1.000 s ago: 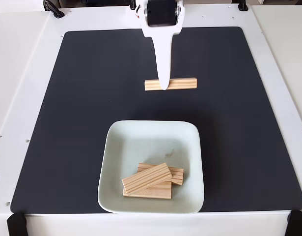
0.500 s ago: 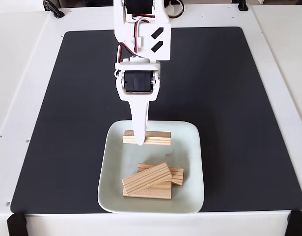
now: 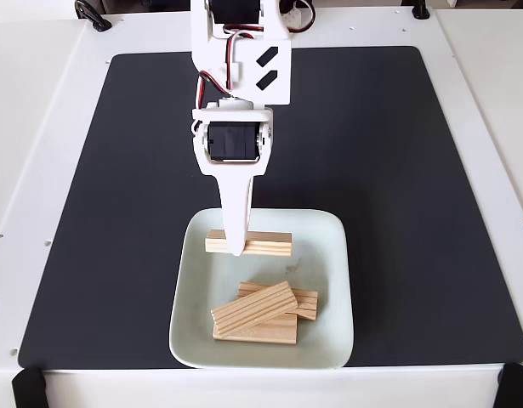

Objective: Pick up the wooden block and place them on the plate.

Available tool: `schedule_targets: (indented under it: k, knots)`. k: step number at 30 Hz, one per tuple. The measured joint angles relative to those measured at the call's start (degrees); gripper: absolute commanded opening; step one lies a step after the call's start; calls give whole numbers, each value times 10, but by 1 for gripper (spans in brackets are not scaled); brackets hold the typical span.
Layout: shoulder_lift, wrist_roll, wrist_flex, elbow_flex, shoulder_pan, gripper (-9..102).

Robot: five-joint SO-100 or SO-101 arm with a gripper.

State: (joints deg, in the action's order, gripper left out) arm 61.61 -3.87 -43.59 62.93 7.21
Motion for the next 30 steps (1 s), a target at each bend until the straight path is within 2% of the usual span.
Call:
schedule_targets:
  k: [3, 5, 8, 18, 21, 26, 30]
  knots:
    - [0, 0, 0, 0, 0, 36]
    - [0, -1, 0, 0, 0, 46]
    - [0, -2, 0, 0, 1, 49]
    - [37, -2, 0, 3, 1, 39]
    - [82, -4, 0, 30, 1, 27]
    - [184, -4, 4, 117, 23, 0]
    - [283, 3, 5, 205, 25, 2]
